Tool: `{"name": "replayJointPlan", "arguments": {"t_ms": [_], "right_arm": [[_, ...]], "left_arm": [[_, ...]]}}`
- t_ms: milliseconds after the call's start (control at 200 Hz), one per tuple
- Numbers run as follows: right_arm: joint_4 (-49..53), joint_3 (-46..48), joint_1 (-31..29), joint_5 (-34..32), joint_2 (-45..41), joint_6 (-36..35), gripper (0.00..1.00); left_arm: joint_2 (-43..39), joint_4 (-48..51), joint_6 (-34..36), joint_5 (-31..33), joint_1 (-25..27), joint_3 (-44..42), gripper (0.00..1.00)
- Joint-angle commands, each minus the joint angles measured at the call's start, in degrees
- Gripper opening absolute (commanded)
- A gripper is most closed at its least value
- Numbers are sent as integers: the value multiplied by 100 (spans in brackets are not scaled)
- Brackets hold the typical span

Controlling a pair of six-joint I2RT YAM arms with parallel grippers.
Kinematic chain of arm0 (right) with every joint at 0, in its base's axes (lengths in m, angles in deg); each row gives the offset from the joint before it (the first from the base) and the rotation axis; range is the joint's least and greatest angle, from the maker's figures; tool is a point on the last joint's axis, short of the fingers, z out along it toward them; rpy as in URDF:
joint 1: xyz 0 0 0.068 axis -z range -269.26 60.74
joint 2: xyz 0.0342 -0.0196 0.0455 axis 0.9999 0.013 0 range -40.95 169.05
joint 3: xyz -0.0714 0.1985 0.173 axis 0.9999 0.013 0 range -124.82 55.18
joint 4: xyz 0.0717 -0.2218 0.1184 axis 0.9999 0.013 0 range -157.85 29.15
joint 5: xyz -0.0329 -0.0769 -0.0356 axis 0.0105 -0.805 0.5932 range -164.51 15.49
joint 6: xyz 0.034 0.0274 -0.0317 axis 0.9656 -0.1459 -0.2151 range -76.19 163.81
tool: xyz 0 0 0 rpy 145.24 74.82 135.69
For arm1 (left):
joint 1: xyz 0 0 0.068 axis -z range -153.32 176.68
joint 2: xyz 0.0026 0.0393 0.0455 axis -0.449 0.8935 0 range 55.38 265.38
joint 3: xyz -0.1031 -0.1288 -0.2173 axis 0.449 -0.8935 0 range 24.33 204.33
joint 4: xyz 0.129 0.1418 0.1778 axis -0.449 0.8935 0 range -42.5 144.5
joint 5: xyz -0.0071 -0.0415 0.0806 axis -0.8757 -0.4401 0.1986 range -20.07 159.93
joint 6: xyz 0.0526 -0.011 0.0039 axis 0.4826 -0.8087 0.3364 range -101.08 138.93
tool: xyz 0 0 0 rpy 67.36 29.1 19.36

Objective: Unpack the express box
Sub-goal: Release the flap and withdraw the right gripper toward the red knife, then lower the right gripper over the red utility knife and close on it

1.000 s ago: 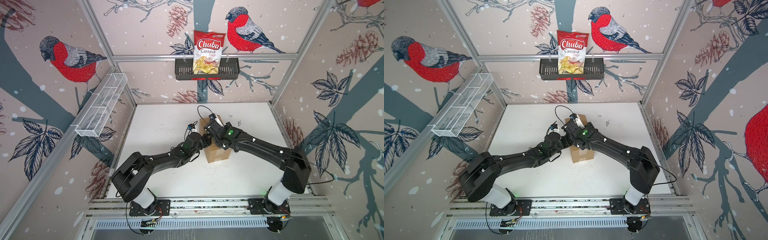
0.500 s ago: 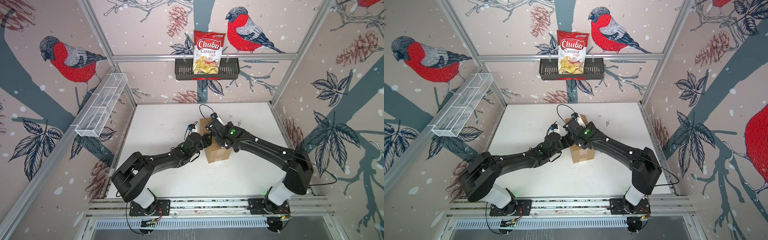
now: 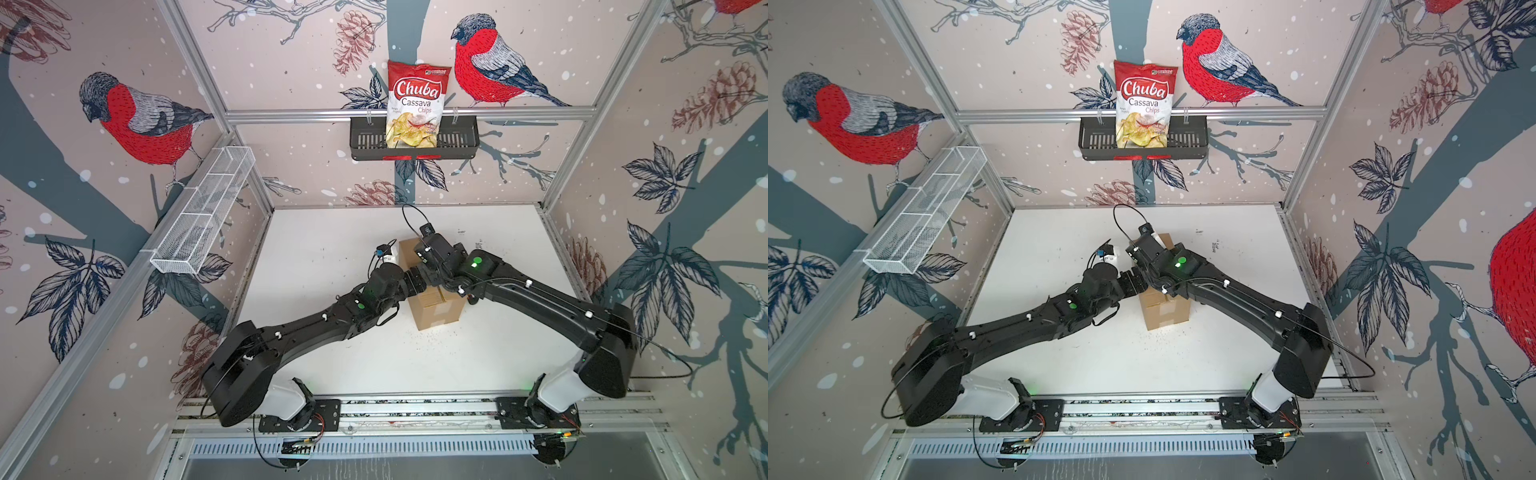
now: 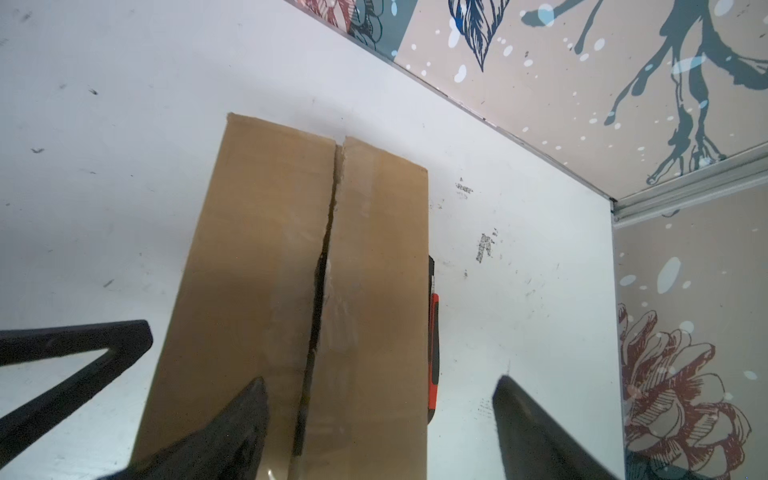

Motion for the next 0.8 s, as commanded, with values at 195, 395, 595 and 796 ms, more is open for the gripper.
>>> {"name": "replayJointPlan", "arguments": {"t_ms": [195, 395, 595, 796], "right_arm": [[332, 727, 739, 722, -1001, 900, 86], [-402, 1544, 2299, 1922, -1381, 597, 86], [-668, 1695, 3035, 2544, -942, 316, 86], [-1301, 2001, 3270, 3249, -86, 49, 83]], "left_arm": [[-922, 743, 102, 629, 128, -128, 82], [-1244, 1231, 99, 938, 128, -185, 83], [-1325, 1388, 26, 1058, 123, -176, 83], [-1227, 1474, 105, 1073, 115, -48, 83]]}}
